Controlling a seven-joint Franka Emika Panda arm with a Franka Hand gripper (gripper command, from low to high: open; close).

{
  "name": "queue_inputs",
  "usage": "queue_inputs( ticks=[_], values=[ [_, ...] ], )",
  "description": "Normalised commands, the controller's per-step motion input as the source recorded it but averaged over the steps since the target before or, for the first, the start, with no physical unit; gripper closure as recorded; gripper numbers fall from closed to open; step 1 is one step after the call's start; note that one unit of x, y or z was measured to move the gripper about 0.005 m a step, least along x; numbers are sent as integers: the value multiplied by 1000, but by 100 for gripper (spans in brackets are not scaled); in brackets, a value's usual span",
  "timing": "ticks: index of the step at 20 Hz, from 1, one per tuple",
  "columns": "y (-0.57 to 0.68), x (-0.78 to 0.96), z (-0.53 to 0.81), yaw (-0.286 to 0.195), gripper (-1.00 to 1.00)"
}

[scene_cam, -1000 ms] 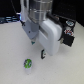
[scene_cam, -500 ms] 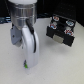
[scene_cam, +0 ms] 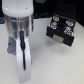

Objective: Open the kcup holder, insert the kcup into the holder, and close the kcup holder

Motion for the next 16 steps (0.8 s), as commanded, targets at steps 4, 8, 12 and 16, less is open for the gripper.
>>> queue_inputs(
  ticks=[4,8,12,16],
  values=[
    [7,150,-72,-81,-100],
    [24,105,-38,-33,-100],
    [244,98,-106,1,-100],
    [289,101,-137,0,-100]
  ],
)
